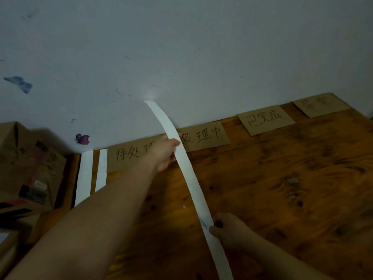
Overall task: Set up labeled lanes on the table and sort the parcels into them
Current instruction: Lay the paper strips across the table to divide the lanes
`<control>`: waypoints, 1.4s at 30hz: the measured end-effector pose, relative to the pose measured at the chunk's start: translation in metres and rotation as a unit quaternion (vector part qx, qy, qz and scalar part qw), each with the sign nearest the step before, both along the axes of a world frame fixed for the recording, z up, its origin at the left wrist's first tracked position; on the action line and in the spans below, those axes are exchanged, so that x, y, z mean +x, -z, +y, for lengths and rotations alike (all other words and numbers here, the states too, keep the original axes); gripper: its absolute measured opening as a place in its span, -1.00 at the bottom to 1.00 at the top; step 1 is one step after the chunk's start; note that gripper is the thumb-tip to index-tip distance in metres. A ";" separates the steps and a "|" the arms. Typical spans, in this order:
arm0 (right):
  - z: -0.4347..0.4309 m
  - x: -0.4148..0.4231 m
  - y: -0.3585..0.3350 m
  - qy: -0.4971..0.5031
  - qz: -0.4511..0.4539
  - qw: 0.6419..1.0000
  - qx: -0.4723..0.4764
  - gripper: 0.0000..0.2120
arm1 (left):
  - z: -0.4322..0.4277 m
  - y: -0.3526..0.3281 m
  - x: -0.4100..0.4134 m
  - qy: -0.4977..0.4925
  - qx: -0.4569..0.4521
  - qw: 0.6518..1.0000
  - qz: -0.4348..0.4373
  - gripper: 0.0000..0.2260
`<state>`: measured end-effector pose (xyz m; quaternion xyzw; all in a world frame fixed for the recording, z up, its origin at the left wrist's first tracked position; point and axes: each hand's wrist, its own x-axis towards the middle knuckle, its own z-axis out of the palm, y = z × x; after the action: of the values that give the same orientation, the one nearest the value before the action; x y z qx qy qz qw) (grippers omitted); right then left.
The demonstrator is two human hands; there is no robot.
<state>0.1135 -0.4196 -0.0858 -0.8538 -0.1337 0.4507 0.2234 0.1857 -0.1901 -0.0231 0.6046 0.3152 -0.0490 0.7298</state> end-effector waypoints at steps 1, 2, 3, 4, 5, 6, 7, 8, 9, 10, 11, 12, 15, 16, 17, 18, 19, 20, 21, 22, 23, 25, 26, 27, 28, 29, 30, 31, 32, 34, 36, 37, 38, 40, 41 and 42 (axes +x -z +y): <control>0.002 0.001 0.000 0.004 0.001 1.000 -0.004 -0.88 | 0.003 0.008 0.003 0.016 0.050 0.998 0.021 -0.68; 0.004 0.002 0.001 0.009 0.003 1.000 -0.006 -0.79 | 0.005 0.018 0.004 0.033 0.110 0.992 0.046 -0.65; 0.005 0.002 0.001 0.015 0.006 1.000 -0.002 -0.69 | 0.007 0.030 0.005 0.047 0.169 0.982 0.070 -0.63; 0.007 0.002 0.003 0.016 0.009 1.000 0.004 -0.59 | 0.008 0.041 0.007 0.058 0.220 0.969 0.094 -0.63; 0.009 0.001 0.004 0.010 0.010 1.000 0.008 -0.51 | 0.008 0.051 0.007 0.066 0.260 0.956 0.118 -0.63; 0.010 0.000 0.006 -0.003 0.008 1.000 0.007 -0.46 | 0.007 0.059 0.007 0.072 0.300 0.941 0.141 -0.62; 0.012 -0.001 0.009 -0.018 0.004 1.000 0.004 -0.44 | 0.005 0.067 0.007 0.080 0.345 0.922 0.156 -0.57; 0.013 -0.002 0.012 -0.033 0.000 0.999 -0.001 -0.44 | 0.004 0.075 0.005 0.100 0.393 0.900 0.163 -0.49; 0.015 -0.003 0.016 -0.049 -0.001 0.999 -0.008 -0.45 | 0.003 0.084 0.003 0.133 0.442 0.872 0.164 -0.41; 0.016 -0.004 0.021 -0.069 -0.001 0.997 -0.016 -0.48 | 0.002 0.092 -0.001 0.176 0.494 0.836 0.160 -0.36; 0.017 -0.006 0.024 -0.099 -0.005 0.995 -0.022 -0.51 | 0.003 0.098 -0.004 0.229 0.537 0.797 0.157 -0.36; 0.019 -0.007 0.027 -0.137 -0.012 0.990 -0.029 -0.52 | 0.006 0.102 -0.007 0.281 0.565 0.761 0.152 -0.38; 0.026 -0.009 0.029 -0.271 -0.048 0.960 -0.053 -0.52 | 0.020 0.107 -0.009 0.370 0.573 0.716 0.150 -0.38; 0.027 -0.009 0.028 -0.306 -0.066 0.948 -0.057 -0.51 | 0.023 0.107 -0.007 0.379 0.569 0.714 0.149 -0.37; 0.028 -0.009 0.027 -0.333 -0.089 0.937 -0.056 -0.50 | 0.026 0.107 -0.007 0.385 0.564 0.715 0.148 -0.37; 0.028 -0.008 0.027 -0.354 -0.112 0.927 -0.049 -0.50 | 0.027 0.107 -0.007 0.390 0.559 0.717 0.146 -0.36; 0.029 -0.009 0.028 -0.371 -0.132 0.919 -0.039 -0.50 | 0.027 0.106 -0.007 0.393 0.558 0.716 0.144 -0.36; 0.029 -0.009 0.027 -0.384 -0.146 0.911 -0.028 -0.51 | 0.026 0.106 -0.008 0.394 0.561 0.714 0.142 -0.36; 0.029 -0.010 0.028 -0.395 -0.155 0.905 -0.019 -0.52 | 0.025 0.106 -0.010 0.395 0.565 0.711 0.142 -0.37; 0.029 -0.012 0.028 -0.404 -0.160 0.901 -0.015 -0.52 | 0.023 0.105 -0.013 0.395 0.568 0.708 0.142 -0.37; 0.029 -0.013 0.029 -0.410 -0.161 0.898 -0.015 -0.52 | 0.021 0.105 -0.016 0.396 0.572 0.704 0.142 -0.38; 0.026 -0.015 0.028 -0.416 -0.157 0.896 -0.018 -0.53 | 0.017 0.105 -0.021 0.395 0.576 0.701 0.142 -0.38; 0.024 -0.015 0.029 -0.416 -0.155 0.896 -0.018 -0.53 | 0.015 0.105 -0.024 0.396 0.575 0.701 0.144 -0.38; 0.022 -0.016 0.028 -0.415 -0.154 0.896 -0.017 -0.53 | 0.013 0.105 -0.026 0.396 0.572 0.703 0.146 -0.37; 0.020 -0.016 0.028 -0.416 -0.154 0.896 -0.016 -0.53 | 0.012 0.104 -0.027 0.395 0.567 0.707 0.148 -0.37; 0.018 -0.016 0.028 -0.418 -0.156 0.895 -0.017 -0.52 | 0.011 0.104 -0.028 0.391 0.562 0.714 0.149 -0.36; 0.017 -0.017 0.027 -0.418 -0.159 0.894 -0.018 -0.52 | 0.011 0.102 -0.029 0.383 0.557 0.721 0.150 -0.36; 0.017 -0.018 0.027 -0.416 -0.164 0.894 -0.020 -0.53 | 0.011 0.101 -0.030 0.371 0.554 0.730 0.151 -0.35; 0.018 -0.019 0.026 -0.412 -0.170 0.895 -0.019 -0.53 | 0.012 0.099 -0.032 0.355 0.553 0.738 0.154 -0.34; 0.020 -0.023 0.028 -0.403 -0.183 0.897 -0.011 -0.57 | 0.017 0.092 -0.041 0.321 0.548 0.753 0.171 -0.32; 0.026 -0.026 0.029 -0.389 -0.213 0.896 0.007 -0.64 | 0.029 0.085 -0.059 0.292 0.543 0.763 0.194 -0.31; 0.030 -0.027 0.028 -0.386 -0.236 0.892 0.016 -0.67 | 0.037 0.082 -0.072 0.277 0.542 0.766 0.207 -0.31; 0.036 -0.027 0.027 -0.388 -0.256 0.885 0.024 -0.68 | 0.046 0.080 -0.087 0.261 0.540 0.769 0.221 -0.31; 0.053 -0.028 0.019 -0.396 -0.282 0.873 0.043 -0.67 | 0.066 0.079 -0.124 0.227 0.530 0.779 0.248 -0.32; 0.063 -0.030 0.013 -0.402 -0.286 0.868 0.053 -0.66 | 0.075 0.078 -0.145 0.213 0.522 0.784 0.260 -0.32; 0.075 -0.035 0.008 -0.405 -0.287 0.866 0.063 -0.65 | 0.083 0.077 -0.168 0.202 0.514 0.788 0.272 -0.32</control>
<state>0.0787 -0.3451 -0.0937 -0.8003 -0.5543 0.2272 0.0260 0.0180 -0.1075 -0.1005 0.9020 0.3501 -0.1883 0.1683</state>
